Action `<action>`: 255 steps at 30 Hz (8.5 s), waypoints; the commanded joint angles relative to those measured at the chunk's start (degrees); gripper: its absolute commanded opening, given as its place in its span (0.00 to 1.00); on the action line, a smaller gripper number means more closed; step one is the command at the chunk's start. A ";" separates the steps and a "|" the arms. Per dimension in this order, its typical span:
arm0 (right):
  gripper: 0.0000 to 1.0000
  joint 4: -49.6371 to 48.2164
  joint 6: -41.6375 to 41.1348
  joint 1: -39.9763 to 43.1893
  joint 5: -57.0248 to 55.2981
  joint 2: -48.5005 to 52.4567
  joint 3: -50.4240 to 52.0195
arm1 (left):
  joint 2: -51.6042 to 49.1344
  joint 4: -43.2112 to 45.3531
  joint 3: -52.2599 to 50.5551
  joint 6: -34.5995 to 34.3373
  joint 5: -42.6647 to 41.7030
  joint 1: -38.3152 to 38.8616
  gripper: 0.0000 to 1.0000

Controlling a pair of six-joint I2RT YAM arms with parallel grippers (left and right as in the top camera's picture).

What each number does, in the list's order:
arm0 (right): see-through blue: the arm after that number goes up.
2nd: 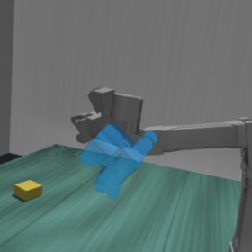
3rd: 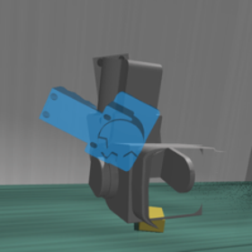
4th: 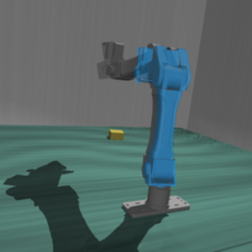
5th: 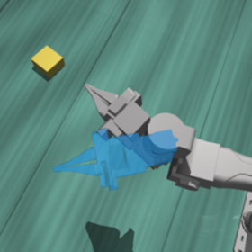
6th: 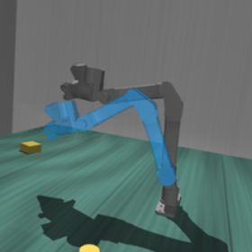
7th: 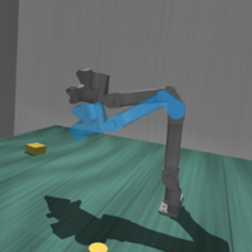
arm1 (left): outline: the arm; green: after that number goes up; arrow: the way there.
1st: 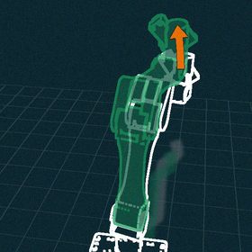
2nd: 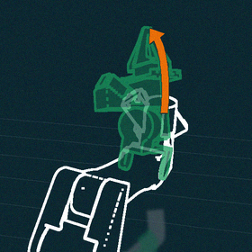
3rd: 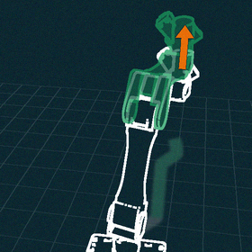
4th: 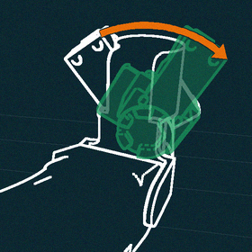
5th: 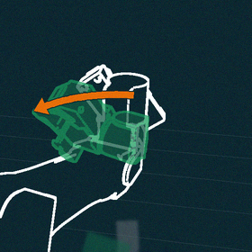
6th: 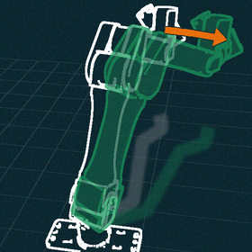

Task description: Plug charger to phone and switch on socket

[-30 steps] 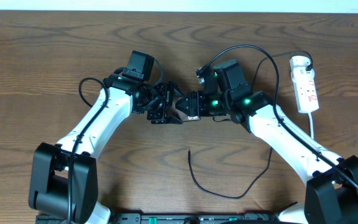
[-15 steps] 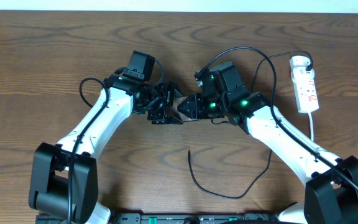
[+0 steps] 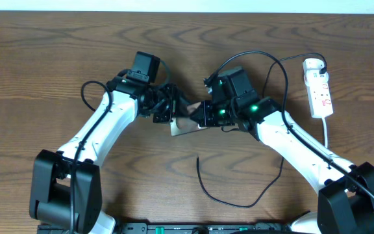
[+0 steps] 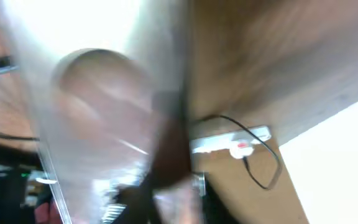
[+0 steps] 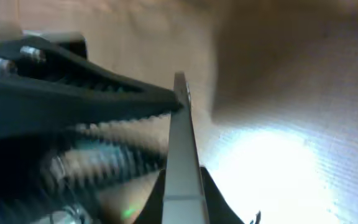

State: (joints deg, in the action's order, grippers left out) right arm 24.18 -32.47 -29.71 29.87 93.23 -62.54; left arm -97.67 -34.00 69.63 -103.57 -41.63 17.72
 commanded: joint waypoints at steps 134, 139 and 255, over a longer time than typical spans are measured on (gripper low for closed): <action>0.01 -44.85 -62.93 8.46 10.23 -0.22 -1.14 | 1.53 55.10 0.79 17.77 7.56 -3.80 0.52; 0.01 -42.25 -61.48 7.52 10.19 -0.22 -1.14 | 1.53 55.12 0.79 17.73 7.58 -3.80 0.53; 0.01 -44.26 -59.19 8.22 6.23 -0.22 -1.14 | 1.53 57.27 0.79 14.91 6.51 -6.10 0.48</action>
State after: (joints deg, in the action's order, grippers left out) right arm -20.25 -92.79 -20.86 35.75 93.38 -63.16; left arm -97.19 22.48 68.82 -88.18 -35.29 11.14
